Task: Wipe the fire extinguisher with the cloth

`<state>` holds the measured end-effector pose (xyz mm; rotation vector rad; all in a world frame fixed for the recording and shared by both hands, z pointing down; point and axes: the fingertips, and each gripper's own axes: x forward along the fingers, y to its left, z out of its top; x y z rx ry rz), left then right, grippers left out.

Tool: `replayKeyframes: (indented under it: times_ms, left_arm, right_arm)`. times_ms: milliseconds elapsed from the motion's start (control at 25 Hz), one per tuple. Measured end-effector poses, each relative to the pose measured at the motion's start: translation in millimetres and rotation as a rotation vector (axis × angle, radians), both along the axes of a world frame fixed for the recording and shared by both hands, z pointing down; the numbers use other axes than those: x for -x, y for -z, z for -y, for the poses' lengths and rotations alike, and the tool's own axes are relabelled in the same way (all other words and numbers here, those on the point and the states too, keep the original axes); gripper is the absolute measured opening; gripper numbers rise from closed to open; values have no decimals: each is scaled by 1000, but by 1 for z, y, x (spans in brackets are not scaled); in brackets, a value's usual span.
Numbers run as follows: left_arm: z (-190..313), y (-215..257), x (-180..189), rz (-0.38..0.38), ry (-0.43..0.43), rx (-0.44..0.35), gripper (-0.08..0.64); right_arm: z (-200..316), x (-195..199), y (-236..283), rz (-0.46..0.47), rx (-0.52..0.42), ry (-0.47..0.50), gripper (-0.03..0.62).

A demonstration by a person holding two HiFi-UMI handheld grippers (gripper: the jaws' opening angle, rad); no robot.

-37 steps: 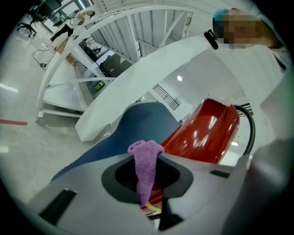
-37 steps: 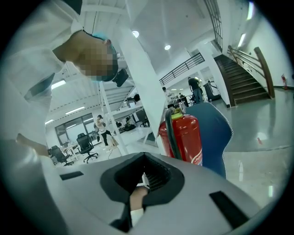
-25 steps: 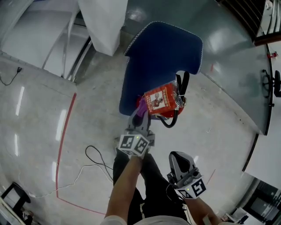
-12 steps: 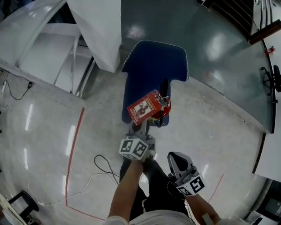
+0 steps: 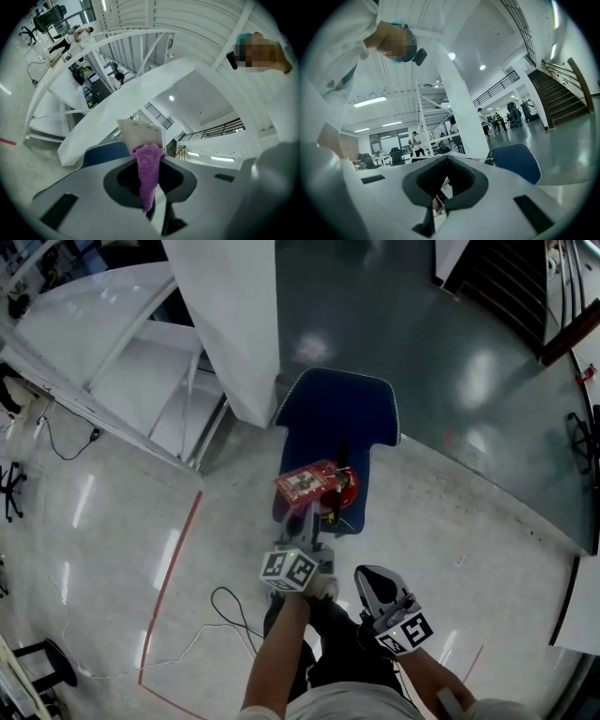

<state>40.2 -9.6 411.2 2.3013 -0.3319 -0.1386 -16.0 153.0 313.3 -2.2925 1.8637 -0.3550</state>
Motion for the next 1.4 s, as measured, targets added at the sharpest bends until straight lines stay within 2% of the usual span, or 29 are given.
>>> replayKeyframes:
  times_ms: [240,480,680,840,1080,1240,1400]
  left_arm:
    - [-6,39,18,-34,32,4,63]
    - [17,65,51,-53,76,-17,63]
    - [33,75,95,-16,109,-67,63]
    - [34,64,116,31,156,-115,63]
    - [12,21,129,149,283,-136,63]
    - [-7,-5,122,201,393,-110,63]
    - [-27,-52,113,257,493,-91,63]
  right_arm:
    - [9,-2,27,-44,-35,47,14]
    - [21,-6,38,-52,-32,23,14]
    - [37,-11,40,-37,-11,-20,14]
    - [49,-18,40,-67,-1,-4,14]
    - [58,-31,16,-70,13,121,14]
    - [63,-32,5,-91,5,291,14]
    - [60,-31,-26,-82,7,461,14]
